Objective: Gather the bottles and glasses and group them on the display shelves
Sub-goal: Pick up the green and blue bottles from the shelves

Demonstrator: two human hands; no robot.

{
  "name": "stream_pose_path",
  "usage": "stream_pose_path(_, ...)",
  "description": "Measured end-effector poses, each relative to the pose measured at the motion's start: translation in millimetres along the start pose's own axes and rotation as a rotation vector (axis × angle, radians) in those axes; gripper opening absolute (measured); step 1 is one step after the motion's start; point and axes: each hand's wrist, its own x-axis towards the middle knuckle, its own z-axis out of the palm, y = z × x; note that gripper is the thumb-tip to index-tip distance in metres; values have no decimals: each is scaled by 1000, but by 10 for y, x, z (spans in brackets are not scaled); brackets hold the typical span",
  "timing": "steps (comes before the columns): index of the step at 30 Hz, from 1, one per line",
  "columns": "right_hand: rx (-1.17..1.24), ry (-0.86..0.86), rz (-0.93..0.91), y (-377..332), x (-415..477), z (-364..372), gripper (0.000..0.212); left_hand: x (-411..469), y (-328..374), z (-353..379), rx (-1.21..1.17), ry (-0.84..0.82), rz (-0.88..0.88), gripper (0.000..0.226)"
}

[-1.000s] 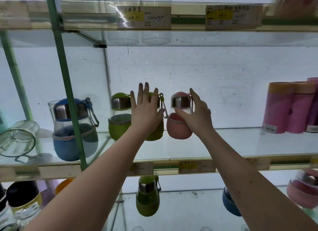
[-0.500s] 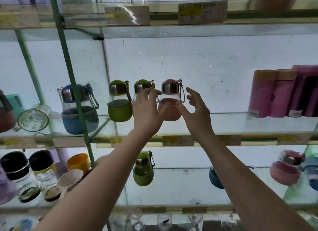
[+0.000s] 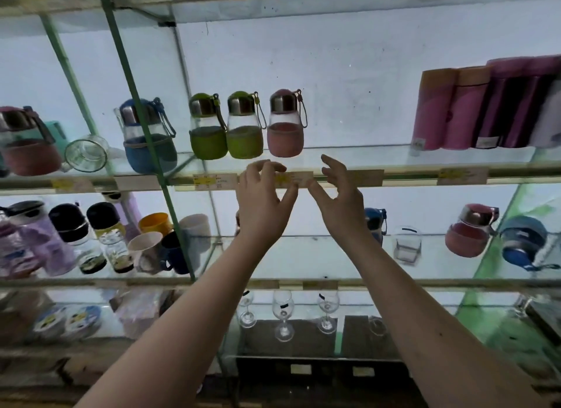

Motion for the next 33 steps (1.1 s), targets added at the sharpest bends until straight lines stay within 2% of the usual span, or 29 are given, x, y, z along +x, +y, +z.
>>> stream_pose_path(2,12,1,11,58,-110,-32,46,-149,11,10,7,-24,-40,47)
stream_pose_path(6,6,-20,83,198,-266,-36,45,-399,-83,55,-18,-55,-118,32)
stream_pose_path(15,-41,-52,181,539,-362,199,46,-589,-655,253,-16,-129,-257,29)
stream_pose_path(20,-103,-91,233,703,-398,551,47,-497,-1021,338,-38,-166,-372,39)
stream_pose_path(33,-120,-5,373,1171,-392,1328,43,-433,-1850,496,-70,-211,-535,59)
